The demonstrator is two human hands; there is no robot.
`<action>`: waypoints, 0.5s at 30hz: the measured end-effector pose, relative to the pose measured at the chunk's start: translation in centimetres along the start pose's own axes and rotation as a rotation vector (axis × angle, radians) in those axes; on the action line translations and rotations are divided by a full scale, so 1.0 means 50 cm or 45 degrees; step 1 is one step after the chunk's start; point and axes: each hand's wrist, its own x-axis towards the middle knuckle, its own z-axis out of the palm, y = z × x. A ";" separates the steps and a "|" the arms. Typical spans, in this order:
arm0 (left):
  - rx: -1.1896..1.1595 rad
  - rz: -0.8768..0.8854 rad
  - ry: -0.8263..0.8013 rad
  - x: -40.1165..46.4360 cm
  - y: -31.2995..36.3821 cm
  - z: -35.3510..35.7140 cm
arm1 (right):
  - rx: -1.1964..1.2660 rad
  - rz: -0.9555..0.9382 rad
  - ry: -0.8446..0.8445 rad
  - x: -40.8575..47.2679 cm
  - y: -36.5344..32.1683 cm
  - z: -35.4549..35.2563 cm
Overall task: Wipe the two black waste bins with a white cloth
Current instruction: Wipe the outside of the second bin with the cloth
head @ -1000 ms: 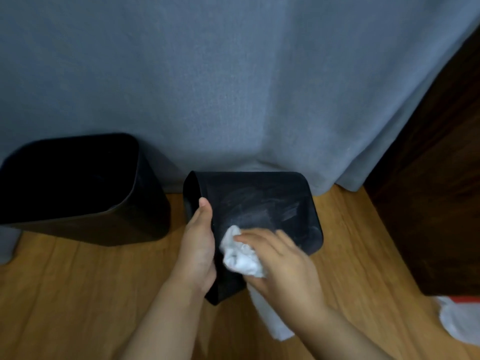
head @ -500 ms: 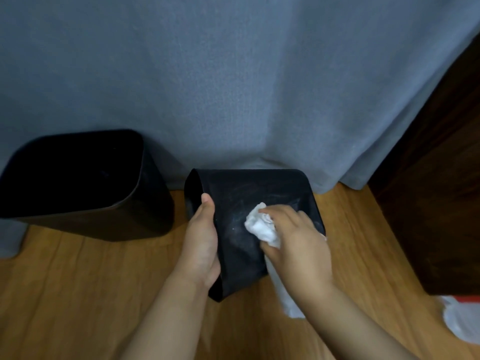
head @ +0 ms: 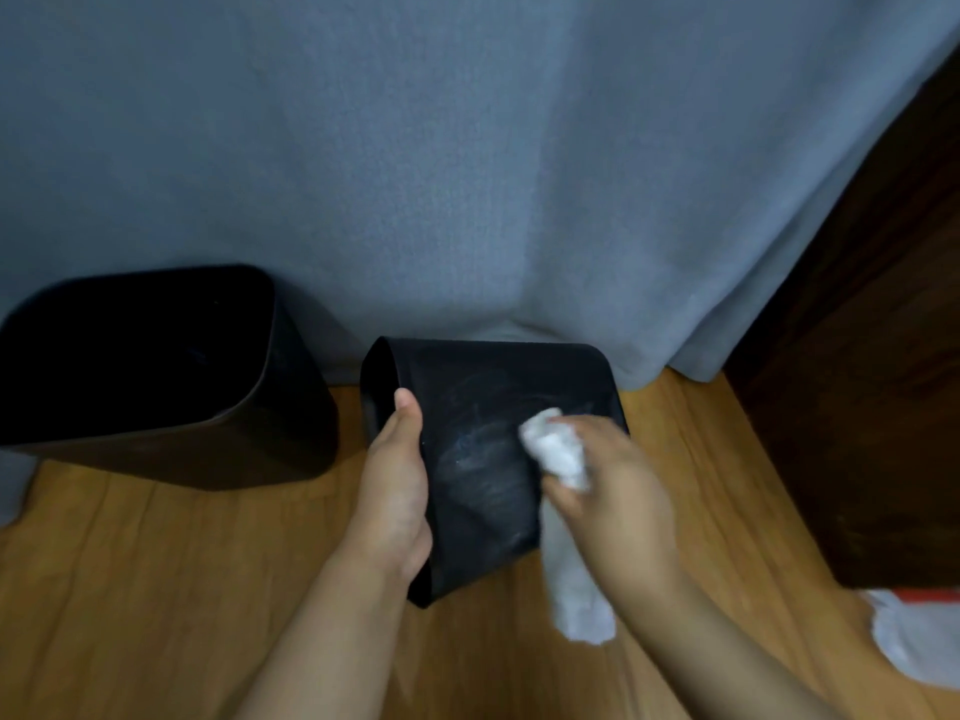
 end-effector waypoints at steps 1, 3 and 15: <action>0.003 -0.009 0.015 0.002 0.002 -0.002 | -0.002 -0.083 -0.039 -0.009 -0.017 0.016; 0.001 -0.030 0.046 0.004 0.004 -0.007 | -0.064 -0.181 -0.043 0.003 -0.014 0.044; -0.029 -0.009 0.058 0.003 0.001 -0.013 | -0.070 -0.170 -0.113 0.042 -0.058 0.030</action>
